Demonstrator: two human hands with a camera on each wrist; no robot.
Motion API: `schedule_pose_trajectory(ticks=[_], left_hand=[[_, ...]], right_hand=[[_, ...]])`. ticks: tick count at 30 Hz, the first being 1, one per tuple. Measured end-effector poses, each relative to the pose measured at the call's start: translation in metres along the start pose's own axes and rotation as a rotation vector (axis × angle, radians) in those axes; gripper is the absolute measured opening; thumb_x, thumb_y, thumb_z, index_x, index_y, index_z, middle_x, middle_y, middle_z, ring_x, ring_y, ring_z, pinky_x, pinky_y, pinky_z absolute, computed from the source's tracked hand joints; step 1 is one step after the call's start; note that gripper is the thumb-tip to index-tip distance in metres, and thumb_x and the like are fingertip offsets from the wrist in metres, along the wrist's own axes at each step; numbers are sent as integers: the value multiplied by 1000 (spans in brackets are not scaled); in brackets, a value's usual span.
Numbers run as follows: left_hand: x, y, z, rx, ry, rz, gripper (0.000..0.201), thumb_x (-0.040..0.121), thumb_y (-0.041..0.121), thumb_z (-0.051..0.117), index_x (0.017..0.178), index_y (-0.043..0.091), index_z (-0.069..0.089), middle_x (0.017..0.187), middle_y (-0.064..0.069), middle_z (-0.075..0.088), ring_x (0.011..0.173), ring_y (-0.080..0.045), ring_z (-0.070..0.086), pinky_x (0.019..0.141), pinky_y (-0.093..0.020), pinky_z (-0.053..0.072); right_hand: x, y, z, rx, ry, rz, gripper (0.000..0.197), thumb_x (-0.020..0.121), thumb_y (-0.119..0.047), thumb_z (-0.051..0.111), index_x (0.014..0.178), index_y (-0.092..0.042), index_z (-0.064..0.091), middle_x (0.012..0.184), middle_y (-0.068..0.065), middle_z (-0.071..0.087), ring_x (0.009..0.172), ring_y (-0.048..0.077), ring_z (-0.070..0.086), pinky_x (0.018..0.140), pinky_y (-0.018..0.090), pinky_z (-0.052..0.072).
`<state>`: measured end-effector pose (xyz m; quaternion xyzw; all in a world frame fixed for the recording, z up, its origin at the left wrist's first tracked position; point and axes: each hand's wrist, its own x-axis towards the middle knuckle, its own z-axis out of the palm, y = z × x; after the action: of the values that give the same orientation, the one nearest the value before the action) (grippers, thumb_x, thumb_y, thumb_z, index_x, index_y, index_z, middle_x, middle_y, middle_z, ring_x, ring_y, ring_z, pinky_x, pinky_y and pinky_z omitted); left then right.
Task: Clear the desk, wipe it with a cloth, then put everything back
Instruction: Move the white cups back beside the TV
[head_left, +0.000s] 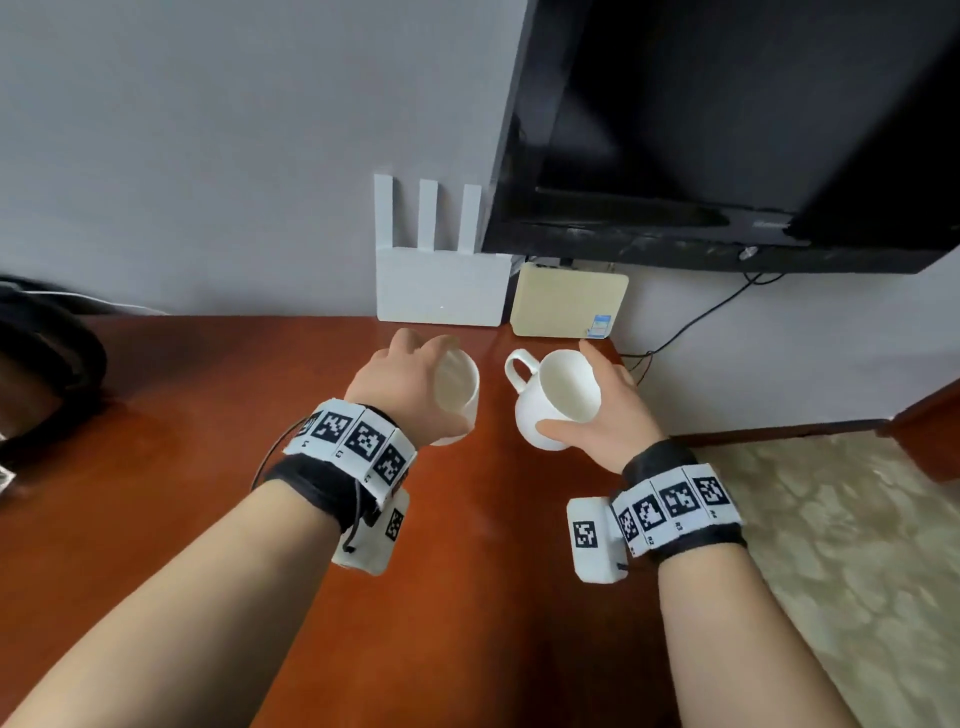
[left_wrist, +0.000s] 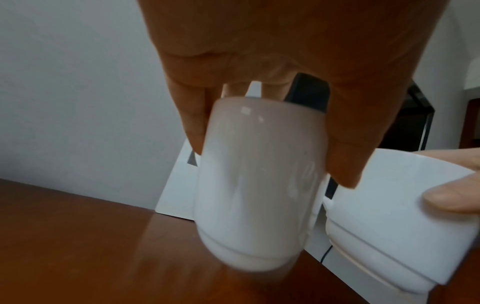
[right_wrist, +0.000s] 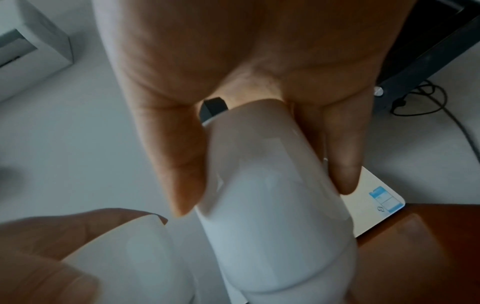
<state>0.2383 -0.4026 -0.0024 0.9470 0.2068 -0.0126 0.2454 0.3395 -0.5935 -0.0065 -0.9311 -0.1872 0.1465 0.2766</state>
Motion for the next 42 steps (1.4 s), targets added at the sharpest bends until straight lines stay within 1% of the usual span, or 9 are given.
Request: schedule_pose_trajectory(ticks=[4, 7, 10, 13, 19, 21, 30, 38, 42], left_hand=[[49, 51, 30, 0, -11, -54, 82, 72, 47, 71, 141, 36, 29, 140, -2, 32, 123, -26, 42, 97, -37, 43], [83, 81, 51, 3, -30, -79, 83, 73, 46, 71, 142, 34, 27, 141, -3, 31, 125, -26, 40, 99, -38, 43], [114, 103, 71, 13, -66, -107, 87, 74, 45, 72, 145, 32, 22, 144, -3, 26, 129, -26, 37, 103, -39, 42], [141, 119, 89, 5, -93, -123, 90, 75, 43, 72, 146, 28, 19, 147, -3, 23, 131, -26, 34, 105, -39, 40], [180, 137, 120, 1, -114, -149, 87, 78, 39, 71, 145, 22, 19, 144, -3, 24, 129, -26, 33, 105, -37, 39], [187, 139, 124, -5, -123, -154, 87, 77, 39, 71, 144, 22, 19, 143, -3, 24, 129, -27, 33, 105, -37, 39], [217, 147, 131, 14, -162, -133, 83, 80, 36, 68, 146, 20, 19, 144, -2, 23, 130, -27, 32, 103, -34, 38], [230, 152, 136, 49, -177, -117, 81, 82, 32, 65, 147, 21, 17, 146, -1, 21, 132, -27, 29, 105, -33, 35], [229, 151, 137, 60, -178, -115, 86, 80, 33, 68, 147, 23, 15, 147, 0, 16, 134, -27, 27, 106, -34, 34]], right_hand=[[65, 49, -37, -29, -35, -12, 100, 70, -28, 79, 147, -31, 15, 145, 3, 27, 132, 24, 34, 103, 38, 37], [108, 79, -53, -19, -61, -20, 96, 69, -27, 78, 145, -33, 19, 138, 4, 33, 127, 23, 37, 99, 35, 38], [142, 101, -60, -36, -123, -5, 95, 73, -24, 76, 146, -32, 15, 140, 4, 31, 129, 23, 34, 99, 31, 35], [174, 115, -60, -49, -161, -21, 94, 73, -22, 74, 146, -34, 16, 140, 5, 28, 125, 23, 39, 94, 29, 37], [222, 129, -53, -83, -241, 1, 100, 76, -25, 74, 149, -30, 5, 152, 10, 12, 138, 26, 29, 106, 34, 32], [229, 130, -52, -87, -254, -1, 101, 76, -25, 74, 149, -29, 4, 153, 10, 10, 140, 26, 25, 108, 34, 30], [249, 139, -49, -38, -240, -11, 99, 75, -33, 73, 148, -29, 7, 147, 7, 20, 132, 26, 36, 103, 33, 35], [248, 142, -49, -121, -195, -26, 97, 72, -49, 70, 146, -33, 9, 138, 4, 29, 118, 29, 50, 90, 35, 44], [247, 142, -49, -103, -204, -19, 102, 71, -50, 72, 147, -33, 6, 140, 3, 26, 119, 29, 49, 92, 35, 45]])
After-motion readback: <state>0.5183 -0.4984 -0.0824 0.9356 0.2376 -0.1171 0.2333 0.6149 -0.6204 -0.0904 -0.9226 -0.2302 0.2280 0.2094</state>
